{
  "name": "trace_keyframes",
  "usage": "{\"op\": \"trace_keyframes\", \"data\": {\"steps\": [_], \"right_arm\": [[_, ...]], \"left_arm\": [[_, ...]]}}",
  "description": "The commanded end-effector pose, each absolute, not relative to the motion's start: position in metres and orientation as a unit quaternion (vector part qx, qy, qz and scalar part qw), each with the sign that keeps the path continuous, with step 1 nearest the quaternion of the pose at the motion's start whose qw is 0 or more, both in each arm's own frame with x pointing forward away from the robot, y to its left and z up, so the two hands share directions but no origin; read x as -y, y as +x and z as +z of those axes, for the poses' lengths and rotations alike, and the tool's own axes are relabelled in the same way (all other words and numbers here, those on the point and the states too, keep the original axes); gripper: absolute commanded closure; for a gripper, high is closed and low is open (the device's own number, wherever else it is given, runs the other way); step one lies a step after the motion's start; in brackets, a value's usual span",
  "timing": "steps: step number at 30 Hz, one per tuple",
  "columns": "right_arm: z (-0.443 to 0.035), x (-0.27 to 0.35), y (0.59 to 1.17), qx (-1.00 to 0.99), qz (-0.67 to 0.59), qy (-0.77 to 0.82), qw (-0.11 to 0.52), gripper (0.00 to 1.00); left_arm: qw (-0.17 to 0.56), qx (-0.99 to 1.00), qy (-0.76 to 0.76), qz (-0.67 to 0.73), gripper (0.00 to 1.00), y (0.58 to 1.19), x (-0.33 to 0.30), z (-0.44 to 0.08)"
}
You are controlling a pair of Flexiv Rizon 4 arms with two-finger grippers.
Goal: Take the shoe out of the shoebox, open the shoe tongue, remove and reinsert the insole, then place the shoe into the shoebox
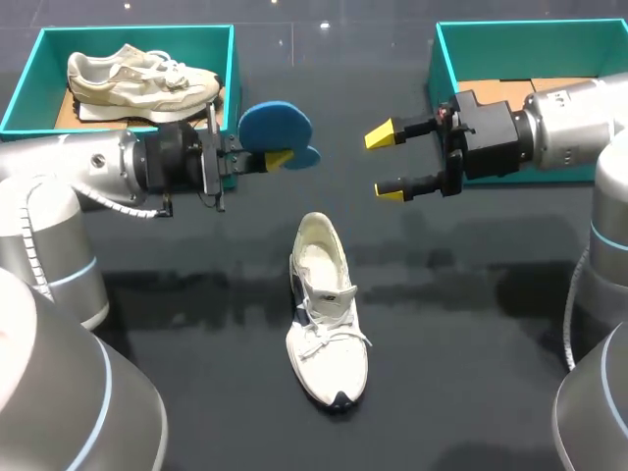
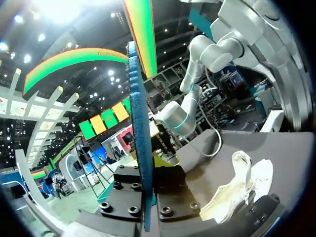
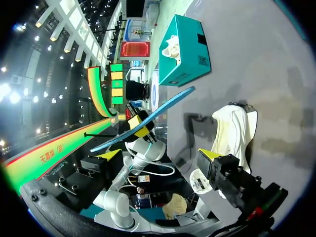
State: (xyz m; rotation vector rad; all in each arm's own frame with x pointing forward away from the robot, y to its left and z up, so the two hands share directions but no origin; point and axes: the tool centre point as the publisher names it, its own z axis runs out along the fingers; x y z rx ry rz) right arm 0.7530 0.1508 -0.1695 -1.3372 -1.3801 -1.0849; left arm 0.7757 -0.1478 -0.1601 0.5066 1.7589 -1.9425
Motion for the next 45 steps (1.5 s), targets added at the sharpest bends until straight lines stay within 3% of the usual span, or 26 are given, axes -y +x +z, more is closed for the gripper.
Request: {"op": "trace_keyframes", "data": {"steps": [1, 7, 14, 22, 34, 45], "right_arm": [[-0.17, -0.152, 0.753, 0.558, -0.439, -0.542, 0.45, 0.0], [-0.17, -0.152, 0.753, 0.558, -0.439, -0.542, 0.45, 0.0], [-0.17, -0.152, 0.753, 0.558, -0.439, -0.542, 0.45, 0.0], [-0.17, -0.152, 0.753, 0.558, -0.439, -0.542, 0.45, 0.0], [-0.173, -0.159, 0.753, 0.575, -0.444, -0.529, 0.439, 0.0], [-0.176, -0.177, 0.755, 0.611, -0.46, -0.498, 0.409, 0.0]], "left_arm": [[0.402, -0.591, 0.335, -0.614, 1.0, 0.773, 0.147, -0.161], [0.402, -0.591, 0.335, -0.614, 1.0, 0.773, 0.147, -0.161], [0.503, -0.51, 0.437, -0.544, 1.0, 0.755, 0.15, -0.161], [0.568, -0.483, 0.472, -0.47, 1.0, 0.755, 0.155, -0.162], [0.586, -0.486, 0.472, -0.446, 1.0, 0.774, 0.166, -0.161], [0.558, -0.514, 0.466, -0.455, 1.0, 0.783, 0.177, -0.166]]}}
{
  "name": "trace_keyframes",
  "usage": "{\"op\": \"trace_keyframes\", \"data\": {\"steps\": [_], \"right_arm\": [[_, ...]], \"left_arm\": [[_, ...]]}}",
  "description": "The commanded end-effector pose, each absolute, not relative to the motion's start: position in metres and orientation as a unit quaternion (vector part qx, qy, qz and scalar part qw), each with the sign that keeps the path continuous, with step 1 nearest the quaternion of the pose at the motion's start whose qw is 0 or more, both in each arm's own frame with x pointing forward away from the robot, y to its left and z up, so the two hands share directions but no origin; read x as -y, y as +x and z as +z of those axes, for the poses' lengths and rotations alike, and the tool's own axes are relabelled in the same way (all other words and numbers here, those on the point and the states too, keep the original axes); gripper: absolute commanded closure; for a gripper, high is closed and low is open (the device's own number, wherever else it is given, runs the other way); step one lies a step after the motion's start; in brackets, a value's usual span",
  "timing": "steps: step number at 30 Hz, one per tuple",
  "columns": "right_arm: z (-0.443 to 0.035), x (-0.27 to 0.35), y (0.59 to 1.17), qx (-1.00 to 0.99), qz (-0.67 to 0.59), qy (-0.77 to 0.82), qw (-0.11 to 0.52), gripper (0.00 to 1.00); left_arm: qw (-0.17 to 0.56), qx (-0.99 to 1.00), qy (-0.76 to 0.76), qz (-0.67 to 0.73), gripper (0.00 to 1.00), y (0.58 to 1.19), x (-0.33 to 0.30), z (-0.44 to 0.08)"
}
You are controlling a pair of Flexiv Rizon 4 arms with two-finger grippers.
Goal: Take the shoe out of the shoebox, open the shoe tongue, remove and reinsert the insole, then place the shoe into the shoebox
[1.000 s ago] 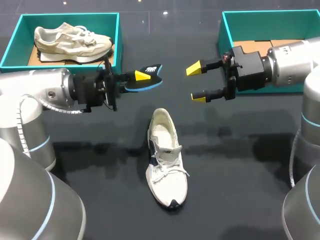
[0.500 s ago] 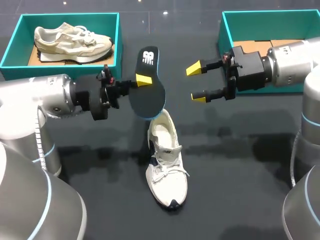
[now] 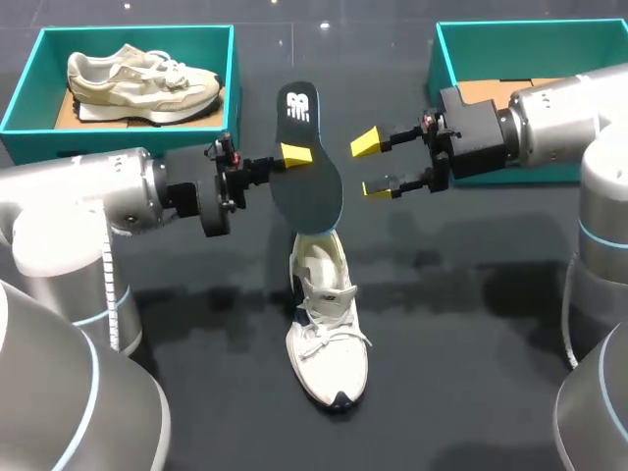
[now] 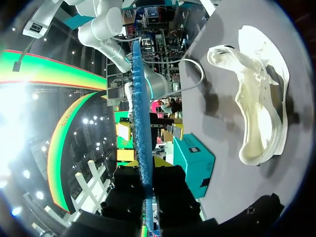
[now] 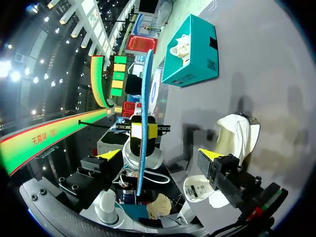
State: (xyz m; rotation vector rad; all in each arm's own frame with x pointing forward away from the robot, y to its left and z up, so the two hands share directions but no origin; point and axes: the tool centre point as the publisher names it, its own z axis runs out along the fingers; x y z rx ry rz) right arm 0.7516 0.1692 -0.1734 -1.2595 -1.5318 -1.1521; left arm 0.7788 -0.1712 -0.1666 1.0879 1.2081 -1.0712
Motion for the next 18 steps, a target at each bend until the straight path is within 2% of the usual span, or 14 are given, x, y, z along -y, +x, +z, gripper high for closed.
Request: {"op": "trace_keyframes", "data": {"steps": [1, 5, 8, 10, 12, 14, 18], "right_arm": [[-0.177, -0.179, 0.755, 0.612, -0.461, -0.496, 0.409, 0.0], [-0.177, -0.184, 0.755, 0.617, -0.465, -0.489, 0.405, 0.0], [-0.177, -0.19, 0.755, 0.62, -0.466, -0.485, 0.404, 0.07], [-0.178, -0.193, 0.755, 0.622, -0.466, -0.481, 0.406, 0.24], [-0.177, -0.197, 0.754, 0.623, -0.465, -0.48, 0.407, 0.3], [-0.177, -0.199, 0.753, 0.624, -0.465, -0.477, 0.408, 0.5], [-0.176, -0.204, 0.751, 0.628, -0.465, -0.469, 0.411, 0.55]], "left_arm": [[0.557, -0.515, 0.468, -0.454, 1.0, 0.784, 0.178, -0.166], [0.559, -0.515, 0.473, -0.446, 1.0, 0.784, 0.181, -0.168], [0.561, -0.515, 0.474, -0.443, 1.0, 0.787, 0.182, -0.171], [0.568, -0.513, 0.477, -0.431, 1.0, 0.788, 0.184, -0.172], [0.568, -0.512, 0.478, -0.432, 1.0, 0.788, 0.185, -0.174], [0.569, -0.511, 0.48, -0.43, 1.0, 0.789, 0.186, -0.174], [0.569, -0.511, 0.479, -0.431, 1.0, 0.791, 0.189, -0.175]]}}
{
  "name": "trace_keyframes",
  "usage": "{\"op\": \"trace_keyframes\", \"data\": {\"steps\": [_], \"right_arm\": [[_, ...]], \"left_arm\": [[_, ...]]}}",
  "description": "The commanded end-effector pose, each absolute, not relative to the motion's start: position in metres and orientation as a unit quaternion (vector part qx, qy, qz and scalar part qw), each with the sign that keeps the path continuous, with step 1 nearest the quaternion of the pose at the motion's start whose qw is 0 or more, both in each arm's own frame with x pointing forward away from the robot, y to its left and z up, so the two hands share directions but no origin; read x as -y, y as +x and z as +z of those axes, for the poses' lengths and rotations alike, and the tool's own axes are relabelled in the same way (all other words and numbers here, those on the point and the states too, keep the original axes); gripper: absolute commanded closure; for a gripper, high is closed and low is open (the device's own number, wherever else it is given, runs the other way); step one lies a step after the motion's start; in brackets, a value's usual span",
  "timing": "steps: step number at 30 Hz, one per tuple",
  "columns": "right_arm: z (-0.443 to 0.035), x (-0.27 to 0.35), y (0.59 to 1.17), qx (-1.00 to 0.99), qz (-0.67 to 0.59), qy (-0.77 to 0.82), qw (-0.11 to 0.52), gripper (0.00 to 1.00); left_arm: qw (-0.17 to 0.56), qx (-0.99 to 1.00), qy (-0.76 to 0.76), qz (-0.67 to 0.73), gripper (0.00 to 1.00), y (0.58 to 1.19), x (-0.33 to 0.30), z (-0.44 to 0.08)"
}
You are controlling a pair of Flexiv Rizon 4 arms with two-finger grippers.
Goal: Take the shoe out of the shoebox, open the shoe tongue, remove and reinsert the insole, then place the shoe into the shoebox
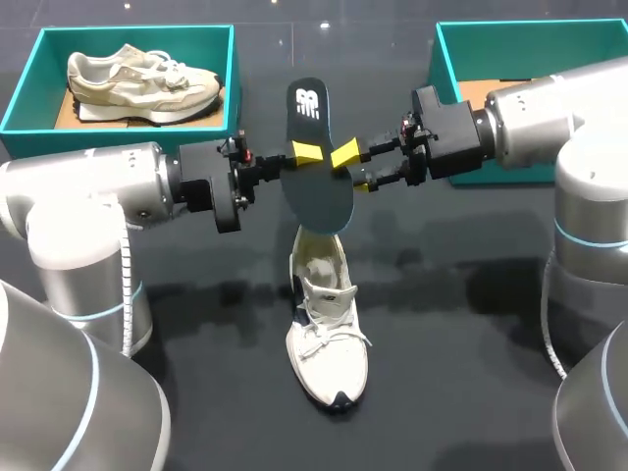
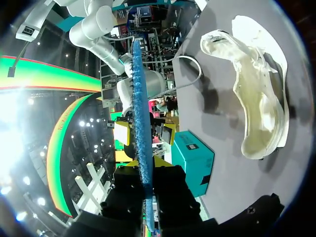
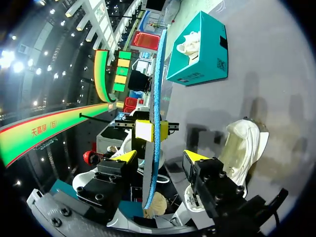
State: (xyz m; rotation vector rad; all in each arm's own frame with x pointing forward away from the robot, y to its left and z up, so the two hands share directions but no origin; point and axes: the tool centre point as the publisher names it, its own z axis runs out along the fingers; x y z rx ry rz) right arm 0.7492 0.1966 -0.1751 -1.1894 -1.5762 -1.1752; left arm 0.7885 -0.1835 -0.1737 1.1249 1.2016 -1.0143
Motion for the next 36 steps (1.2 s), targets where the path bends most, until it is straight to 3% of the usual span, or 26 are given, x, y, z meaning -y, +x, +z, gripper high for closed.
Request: {"op": "trace_keyframes", "data": {"steps": [1, 21, 36], "right_arm": [[-0.175, -0.205, 0.751, 0.629, -0.465, -0.468, 0.411, 0.55], [-0.177, -0.213, 0.746, 0.63, -0.456, -0.463, 0.425, 0.69], [-0.177, -0.216, 0.746, 0.628, -0.455, -0.462, 0.43, 0.92]], "left_arm": [[0.57, -0.511, 0.48, -0.429, 1.0, 0.792, 0.19, -0.175], [0.581, -0.502, 0.486, -0.417, 1.0, 0.798, 0.197, -0.174], [0.588, -0.492, 0.488, -0.417, 1.0, 0.797, 0.197, -0.175]]}}
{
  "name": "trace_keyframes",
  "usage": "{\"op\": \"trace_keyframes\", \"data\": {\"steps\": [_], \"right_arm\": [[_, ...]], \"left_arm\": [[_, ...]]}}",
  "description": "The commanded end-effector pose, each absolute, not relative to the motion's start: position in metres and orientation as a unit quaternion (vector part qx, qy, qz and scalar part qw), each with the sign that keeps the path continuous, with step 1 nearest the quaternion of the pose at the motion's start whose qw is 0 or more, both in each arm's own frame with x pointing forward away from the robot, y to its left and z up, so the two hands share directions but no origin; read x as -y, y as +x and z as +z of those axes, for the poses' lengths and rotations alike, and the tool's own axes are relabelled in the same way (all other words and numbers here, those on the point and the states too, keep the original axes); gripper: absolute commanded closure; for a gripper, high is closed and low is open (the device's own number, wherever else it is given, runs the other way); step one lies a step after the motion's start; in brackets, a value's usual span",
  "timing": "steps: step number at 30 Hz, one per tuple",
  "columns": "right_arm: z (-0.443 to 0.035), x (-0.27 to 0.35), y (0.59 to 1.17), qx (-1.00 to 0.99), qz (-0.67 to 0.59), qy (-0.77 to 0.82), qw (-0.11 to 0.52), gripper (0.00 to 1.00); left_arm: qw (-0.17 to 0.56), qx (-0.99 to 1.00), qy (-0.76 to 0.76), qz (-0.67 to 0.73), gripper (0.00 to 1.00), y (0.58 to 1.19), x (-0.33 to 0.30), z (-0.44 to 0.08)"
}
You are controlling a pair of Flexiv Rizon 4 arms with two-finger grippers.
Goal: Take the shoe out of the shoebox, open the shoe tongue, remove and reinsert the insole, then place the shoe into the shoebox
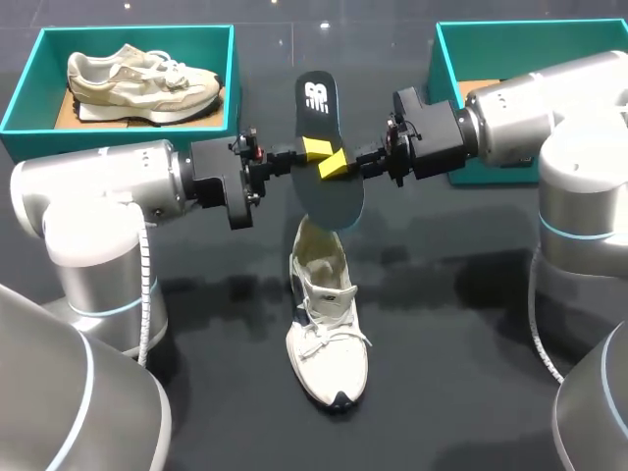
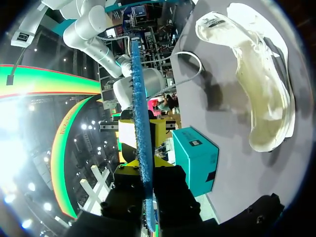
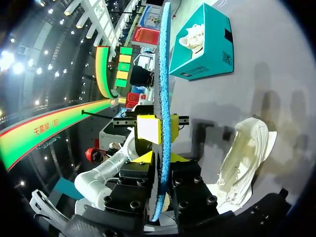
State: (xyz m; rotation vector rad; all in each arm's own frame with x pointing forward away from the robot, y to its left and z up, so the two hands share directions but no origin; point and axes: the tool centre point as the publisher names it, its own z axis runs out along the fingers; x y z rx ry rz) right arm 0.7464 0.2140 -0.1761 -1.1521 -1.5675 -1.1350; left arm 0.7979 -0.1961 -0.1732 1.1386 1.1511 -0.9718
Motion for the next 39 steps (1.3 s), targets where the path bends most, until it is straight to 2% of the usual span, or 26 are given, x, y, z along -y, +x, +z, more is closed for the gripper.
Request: {"op": "trace_keyframes", "data": {"steps": [1, 2, 9, 10, 11, 12, 18, 28, 39], "right_arm": [[-0.177, -0.217, 0.746, 0.628, -0.455, -0.462, 0.43, 0.95], [-0.178, -0.217, 0.747, 0.628, -0.455, -0.462, 0.43, 1.0], [-0.179, -0.216, 0.747, 0.626, -0.459, -0.461, 0.43, 1.0], [-0.179, -0.216, 0.747, 0.626, -0.46, -0.461, 0.43, 1.0], [-0.18, -0.216, 0.747, 0.626, -0.461, -0.46, 0.43, 1.0], [-0.18, -0.215, 0.747, 0.625, -0.462, -0.459, 0.429, 1.0], [-0.182, -0.209, 0.748, 0.625, -0.474, -0.453, 0.423, 1.0], [-0.191, -0.2, 0.753, 0.624, -0.488, -0.444, 0.419, 1.0], [-0.194, -0.2, 0.754, 0.622, -0.496, -0.442, 0.415, 1.0]], "left_arm": [[0.589, -0.492, 0.488, -0.417, 1.0, 0.797, 0.197, -0.175], [0.589, -0.491, 0.488, -0.417, 1.0, 0.797, 0.197, -0.174], [0.587, -0.493, 0.491, -0.415, 1.0, 0.795, 0.197, -0.175], [0.585, -0.493, 0.49, -0.419, 0.84, 0.794, 0.196, -0.175], [0.585, -0.493, 0.489, -0.419, 0.37, 0.794, 0.194, -0.174], [0.584, -0.496, 0.488, -0.419, 0.0, 0.793, 0.193, -0.173], [0.566, -0.52, 0.484, -0.418, 0.0, 0.785, 0.175, -0.171], [0.484, -0.588, 0.492, -0.421, 0.0, 0.782, 0.12, -0.178], [0.481, -0.586, 0.503, -0.414, 0.0, 0.782, 0.114, -0.179]]}}
